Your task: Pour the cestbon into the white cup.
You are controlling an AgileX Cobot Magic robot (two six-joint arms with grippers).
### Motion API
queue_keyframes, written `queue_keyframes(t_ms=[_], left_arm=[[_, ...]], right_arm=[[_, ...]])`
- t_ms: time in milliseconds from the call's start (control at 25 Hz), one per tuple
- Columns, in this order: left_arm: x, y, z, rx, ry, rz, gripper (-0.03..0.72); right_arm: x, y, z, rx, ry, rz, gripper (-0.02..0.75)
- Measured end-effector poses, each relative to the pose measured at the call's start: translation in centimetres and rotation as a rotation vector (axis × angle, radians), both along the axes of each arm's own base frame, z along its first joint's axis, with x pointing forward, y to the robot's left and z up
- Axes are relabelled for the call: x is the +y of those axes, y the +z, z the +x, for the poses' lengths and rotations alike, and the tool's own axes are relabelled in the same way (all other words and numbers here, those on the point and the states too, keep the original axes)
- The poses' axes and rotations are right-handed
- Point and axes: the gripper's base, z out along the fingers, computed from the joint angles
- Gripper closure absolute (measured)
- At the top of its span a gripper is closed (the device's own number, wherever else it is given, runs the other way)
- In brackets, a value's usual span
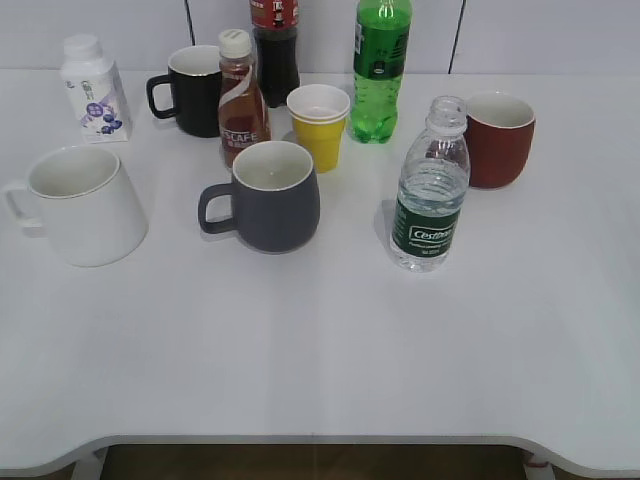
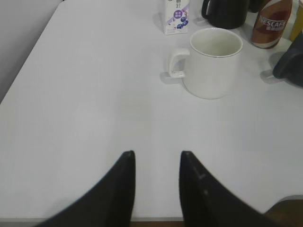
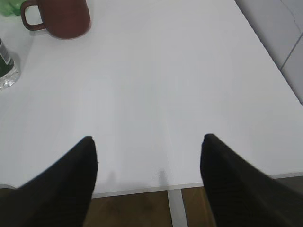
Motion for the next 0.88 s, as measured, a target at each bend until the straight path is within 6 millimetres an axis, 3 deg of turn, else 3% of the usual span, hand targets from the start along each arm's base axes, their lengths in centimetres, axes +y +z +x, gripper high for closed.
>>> queue_keyframes(t_ms=[200,440,640,880], left_arm=[[0.0,0.6,0.0,-0.042,-0.003,-0.004,0.449],[-0.5,5.1,1.8,-0.529,-0.046,-0.018,0.449],[-1.5,5.4,6.8,-0.645,-0.089,0.005,0.449],[-2.8,1.0,14.7,-0.458,-0.159,0.064,0.448]], right_arm=[[0.0,0.0,0.0,-0.001,0.0,0.0,0.226],[0.0,0.0,0.0,-0.001,0.001,0.001,0.226],[0.0,0.0,0.0,-0.001,0.002,0.003,0.226],[0.1,0.0,0.0,0.0,0.005,0.007,0.234]])
